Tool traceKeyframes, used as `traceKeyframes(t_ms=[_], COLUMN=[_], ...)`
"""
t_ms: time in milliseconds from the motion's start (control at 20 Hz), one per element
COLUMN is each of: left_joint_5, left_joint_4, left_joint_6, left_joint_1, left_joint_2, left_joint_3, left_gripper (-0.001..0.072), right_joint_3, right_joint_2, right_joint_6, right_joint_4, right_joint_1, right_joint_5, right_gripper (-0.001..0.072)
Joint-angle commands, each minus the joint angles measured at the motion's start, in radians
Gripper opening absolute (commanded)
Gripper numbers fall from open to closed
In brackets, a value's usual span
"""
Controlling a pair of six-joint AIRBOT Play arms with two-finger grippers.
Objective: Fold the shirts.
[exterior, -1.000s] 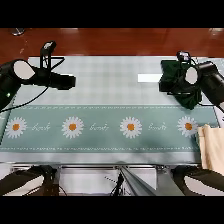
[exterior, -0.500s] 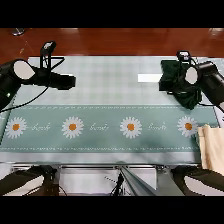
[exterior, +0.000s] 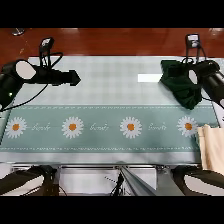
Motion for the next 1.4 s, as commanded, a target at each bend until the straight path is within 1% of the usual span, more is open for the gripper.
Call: traceKeyframes(t_ms=[0,100,150,300,450,500,550,600,650,700,800,900,1000,1100,1200,1350], left_joint_5=[0.039,0.038,0.038,0.035,0.033,0.031,0.013,-0.023,-0.085,-0.155,-0.298,-0.377,-0.377,-0.337,-0.302,-0.27], left_joint_4=[0.002,0.006,0.006,0.005,0.005,0.005,0.005,0.004,0.004,0.005,0.008,0.008,0.008,-0.013,-0.093,-0.173], left_joint_6=[0.011,0.011,0.011,0.01,0.01,0.01,0.01,-0.011,-0.043,-0.04,0.004,0.038,0.038,0.037,0.037,0.037], left_joint_1=[0.001,0.001,0.001,-0.001,-0.001,-0.001,0.003,0.012,0.027,0.044,0.095,0.145,0.166,0.167,0.167,0.167], left_joint_2=[-0.016,-0.028,-0.035,-0.059,-0.08,-0.085,-0.088,-0.086,-0.081,-0.071,-0.029,0.057,0.195,0.377,0.548,0.734], left_joint_3=[0.0,0.0,0.0,-0.002,-0.002,-0.002,-0.001,0.0,0.005,0.005,0.004,-0.009,-0.073,-0.192,-0.317,-0.452], left_gripper=[0.0705,0.0705,0.0705,0.0705,0.0705,0.0705,0.0705,0.0705,0.0705,0.0705,0.0705,0.0705,0.0705,0.0705,0.0705,0.0705], right_joint_3=[0.041,0.076,0.094,0.134,0.158,0.169,0.18,0.187,0.205,0.239,0.346,0.471,0.565,0.631,0.678,0.719], right_joint_2=[-0.09,-0.166,-0.197,-0.28,-0.364,-0.389,-0.407,-0.415,-0.412,-0.405,-0.364,-0.284,-0.179,-0.071,0.028,0.167], right_joint_6=[0.177,0.172,0.144,-0.04,-0.182,-0.232,-0.302,-0.344,-0.348,-0.353,-0.391,-0.398,-0.398,-0.399,-0.436,-0.502], right_joint_4=[-0.093,-0.017,0.034,0.21,0.356,0.408,0.45,0.461,0.471,0.498,0.563,0.599,0.64,0.662,0.662,0.663], right_joint_1=[-0.15,-0.243,-0.277,-0.34,-0.348,-0.343,-0.34,-0.335,-0.328,-0.328,-0.322,-0.31,-0.289,-0.262,-0.227,-0.149], right_joint_5=[-0.129,-0.12,-0.119,-0.095,0.019,0.066,0.109,0.148,0.195,0.233,0.275,0.261,0.203,0.166,0.161,0.16], right_gripper=[0.0625,0.0617,0.0617,0.0616,0.0614,0.0593,0.0528,0.0426,0.0142,0.0031,0.003,0.003,0.003,0.003,0.003,0.003])
